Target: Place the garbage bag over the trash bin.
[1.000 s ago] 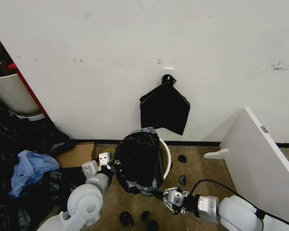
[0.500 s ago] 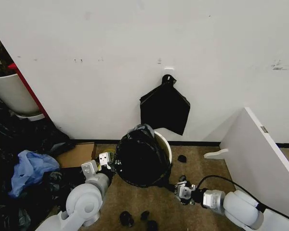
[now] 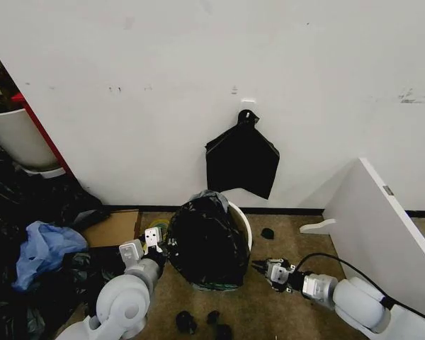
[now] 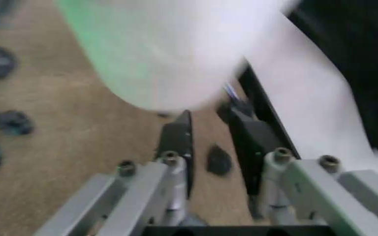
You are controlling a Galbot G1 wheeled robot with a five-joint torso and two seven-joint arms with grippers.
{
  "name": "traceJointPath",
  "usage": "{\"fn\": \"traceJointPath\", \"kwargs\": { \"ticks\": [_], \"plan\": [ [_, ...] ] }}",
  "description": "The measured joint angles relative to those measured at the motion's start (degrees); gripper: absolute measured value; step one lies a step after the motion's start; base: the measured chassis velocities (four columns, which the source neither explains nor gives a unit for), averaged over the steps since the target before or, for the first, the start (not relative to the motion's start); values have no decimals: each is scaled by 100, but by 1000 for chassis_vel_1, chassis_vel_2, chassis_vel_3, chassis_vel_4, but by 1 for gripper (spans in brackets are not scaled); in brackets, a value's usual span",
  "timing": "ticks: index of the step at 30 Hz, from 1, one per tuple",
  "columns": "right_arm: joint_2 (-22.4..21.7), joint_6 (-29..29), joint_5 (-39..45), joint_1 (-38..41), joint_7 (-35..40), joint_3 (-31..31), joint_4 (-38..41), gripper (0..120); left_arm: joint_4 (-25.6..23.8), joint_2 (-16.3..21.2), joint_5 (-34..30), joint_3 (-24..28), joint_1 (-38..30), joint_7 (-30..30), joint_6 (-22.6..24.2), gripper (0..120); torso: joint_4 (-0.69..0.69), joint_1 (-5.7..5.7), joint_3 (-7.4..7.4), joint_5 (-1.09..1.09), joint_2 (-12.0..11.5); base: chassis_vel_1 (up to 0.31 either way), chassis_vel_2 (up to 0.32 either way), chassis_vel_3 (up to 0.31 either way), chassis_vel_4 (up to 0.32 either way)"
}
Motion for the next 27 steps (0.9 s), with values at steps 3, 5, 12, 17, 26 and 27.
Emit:
{"fn": "traceJointPath", "kwargs": {
  "ticks": [3, 5, 12, 17, 26, 27],
  "plan": [
    [-34, -392, 456, -32, 396, 50, 143, 30, 9, 2, 67, -12, 16, 6, -46, 1, -2, 0, 0, 0, 0, 0, 0, 0, 0],
    [-46, -921, 1170, -42, 860, 187, 442, 38, 9, 0, 123, -13, 53, 9, -89, 1, 0, 0, 0, 0, 0, 0, 0, 0, 0],
    [136, -2407, 2047, -79, 1924, 897, 1725, 65, 120, -57, 416, 40, 43, -33, -248, 1, 0, 0, 0, -1, 0, 0, 0, 0, 0],
    [182, -2997, 2290, -76, 2600, 1019, 2521, 81, 141, -69, 424, 49, 28, -162, -270, 1, 0, 0, 0, -1, 0, 0, 0, 0, 0],
    [432, -2541, 902, -29, 2477, -15, 2705, 100, 93, -238, 243, 287, -111, -732, -154, 1, -1, 0, 0, 0, 0, 0, 0, 0, 0],
    [483, -2461, 669, 45, 2463, -183, 2569, 100, 93, -263, 226, 307, -128, -806, -137, 1, 0, 0, 0, 0, 0, 0, 0, 0, 0]
  ]
}}
